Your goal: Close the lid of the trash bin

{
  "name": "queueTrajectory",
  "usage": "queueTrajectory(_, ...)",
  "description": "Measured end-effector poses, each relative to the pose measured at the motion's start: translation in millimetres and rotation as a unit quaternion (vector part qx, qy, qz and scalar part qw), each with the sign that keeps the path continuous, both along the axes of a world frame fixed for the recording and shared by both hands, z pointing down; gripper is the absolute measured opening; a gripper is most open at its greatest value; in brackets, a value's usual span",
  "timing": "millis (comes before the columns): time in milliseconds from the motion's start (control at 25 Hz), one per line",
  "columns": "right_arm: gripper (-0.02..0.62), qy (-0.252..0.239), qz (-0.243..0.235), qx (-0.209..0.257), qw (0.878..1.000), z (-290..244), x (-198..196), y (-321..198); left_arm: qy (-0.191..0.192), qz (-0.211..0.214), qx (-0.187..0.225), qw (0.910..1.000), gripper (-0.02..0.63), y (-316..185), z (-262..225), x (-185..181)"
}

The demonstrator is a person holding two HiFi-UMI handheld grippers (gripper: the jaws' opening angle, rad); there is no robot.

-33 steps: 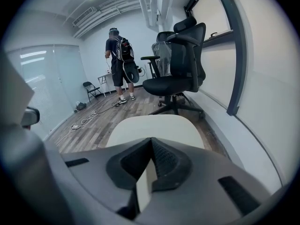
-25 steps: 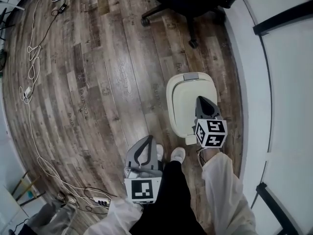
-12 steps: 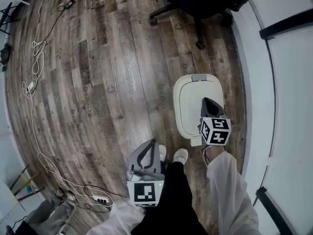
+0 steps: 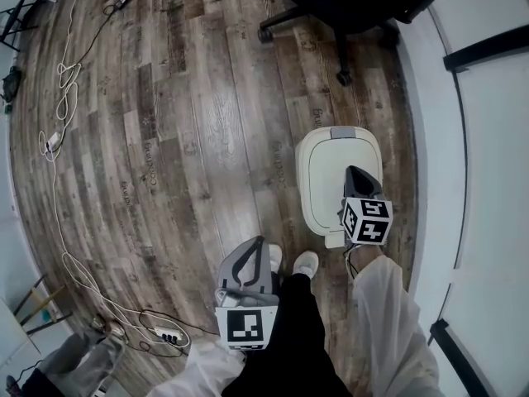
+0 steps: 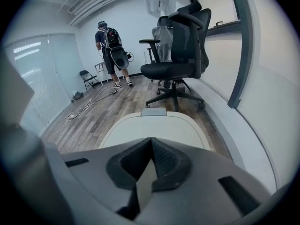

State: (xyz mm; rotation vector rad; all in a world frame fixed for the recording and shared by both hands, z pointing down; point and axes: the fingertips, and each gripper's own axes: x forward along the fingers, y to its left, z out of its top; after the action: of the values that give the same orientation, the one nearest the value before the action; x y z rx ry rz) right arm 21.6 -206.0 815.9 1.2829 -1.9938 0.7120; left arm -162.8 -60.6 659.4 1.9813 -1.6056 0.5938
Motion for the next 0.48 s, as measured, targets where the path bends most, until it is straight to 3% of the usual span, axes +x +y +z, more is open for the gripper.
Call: queueTrajectory(480,0.023,-0.023,0.029,-0.022,0.999,-5,6,13,-0.006,0.001,0.004,1.0,0.008,7,-8,-7)
